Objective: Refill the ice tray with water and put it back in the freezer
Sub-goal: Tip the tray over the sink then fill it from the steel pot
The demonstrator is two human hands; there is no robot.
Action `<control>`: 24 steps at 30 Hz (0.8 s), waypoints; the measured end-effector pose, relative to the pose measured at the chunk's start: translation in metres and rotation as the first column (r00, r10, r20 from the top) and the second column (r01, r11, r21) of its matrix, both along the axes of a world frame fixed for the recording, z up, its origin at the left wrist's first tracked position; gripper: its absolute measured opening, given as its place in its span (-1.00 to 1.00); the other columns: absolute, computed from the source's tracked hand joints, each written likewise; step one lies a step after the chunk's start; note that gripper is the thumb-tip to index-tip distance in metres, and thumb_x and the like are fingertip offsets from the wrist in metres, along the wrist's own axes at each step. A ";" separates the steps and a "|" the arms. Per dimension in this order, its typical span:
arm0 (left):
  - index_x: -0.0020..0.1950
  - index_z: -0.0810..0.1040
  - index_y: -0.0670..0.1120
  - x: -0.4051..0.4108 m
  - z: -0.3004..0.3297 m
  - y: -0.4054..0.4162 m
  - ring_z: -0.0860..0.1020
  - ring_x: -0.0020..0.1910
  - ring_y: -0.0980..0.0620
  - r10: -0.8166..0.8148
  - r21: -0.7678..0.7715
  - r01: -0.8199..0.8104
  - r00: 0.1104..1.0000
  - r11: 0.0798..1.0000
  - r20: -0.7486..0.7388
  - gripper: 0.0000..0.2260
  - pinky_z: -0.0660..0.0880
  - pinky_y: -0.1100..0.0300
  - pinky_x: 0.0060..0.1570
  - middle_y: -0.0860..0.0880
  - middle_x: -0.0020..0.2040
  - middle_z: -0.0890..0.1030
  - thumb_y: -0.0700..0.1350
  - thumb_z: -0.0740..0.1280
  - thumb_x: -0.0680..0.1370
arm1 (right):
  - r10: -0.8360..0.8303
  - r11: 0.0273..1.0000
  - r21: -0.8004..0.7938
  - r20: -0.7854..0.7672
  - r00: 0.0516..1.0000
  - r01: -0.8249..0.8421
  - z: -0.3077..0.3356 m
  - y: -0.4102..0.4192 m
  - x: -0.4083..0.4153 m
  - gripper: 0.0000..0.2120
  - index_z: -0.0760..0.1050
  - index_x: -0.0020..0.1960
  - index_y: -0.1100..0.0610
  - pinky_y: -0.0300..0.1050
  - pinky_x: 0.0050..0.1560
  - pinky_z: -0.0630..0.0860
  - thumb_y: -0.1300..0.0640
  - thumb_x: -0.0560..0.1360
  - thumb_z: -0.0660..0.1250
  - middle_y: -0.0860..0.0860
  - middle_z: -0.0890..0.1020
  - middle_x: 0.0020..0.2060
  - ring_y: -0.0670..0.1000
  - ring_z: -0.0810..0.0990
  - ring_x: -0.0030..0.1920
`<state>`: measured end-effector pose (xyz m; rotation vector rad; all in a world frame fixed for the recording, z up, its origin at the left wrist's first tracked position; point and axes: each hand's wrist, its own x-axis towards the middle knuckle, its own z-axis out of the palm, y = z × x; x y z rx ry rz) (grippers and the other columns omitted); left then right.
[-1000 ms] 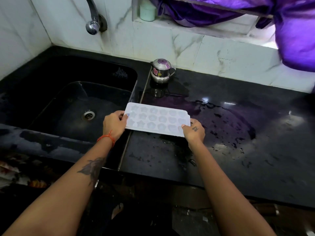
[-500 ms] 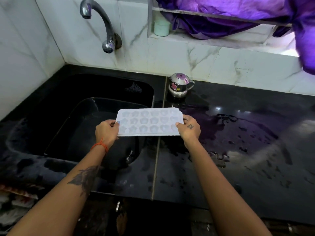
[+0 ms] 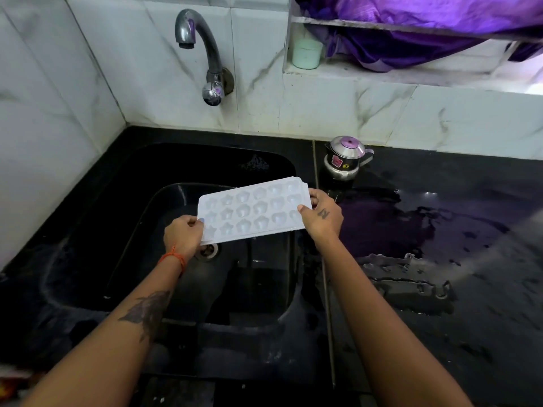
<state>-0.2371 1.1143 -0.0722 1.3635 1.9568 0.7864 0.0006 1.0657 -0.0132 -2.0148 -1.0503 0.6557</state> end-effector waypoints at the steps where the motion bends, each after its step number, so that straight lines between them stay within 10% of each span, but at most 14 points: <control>1: 0.12 0.60 -0.19 -0.003 -0.002 0.003 0.54 0.13 -0.17 0.001 -0.010 -0.001 1.000 1.000 0.003 -0.78 0.40 0.14 0.06 -0.18 0.10 0.63 -0.11 0.28 0.56 | 0.009 1.000 0.012 0.013 1.000 -0.009 0.000 0.002 -0.004 -0.68 0.51 0.24 0.07 -0.12 0.11 0.46 0.21 0.48 0.33 0.00 0.64 0.10 0.05 0.58 0.11; 24: -0.13 0.60 -0.03 -0.029 -0.046 0.030 0.63 -0.10 -0.17 0.033 -0.109 -0.014 0.984 0.994 0.175 -0.95 0.59 -0.09 -0.01 -0.13 -0.07 0.66 -0.10 0.35 0.48 | 0.066 0.985 0.157 0.048 0.997 -0.073 0.003 0.021 -0.023 -0.65 0.51 0.25 0.07 0.01 0.13 0.53 0.22 0.47 0.37 0.01 0.63 0.07 0.02 0.58 0.07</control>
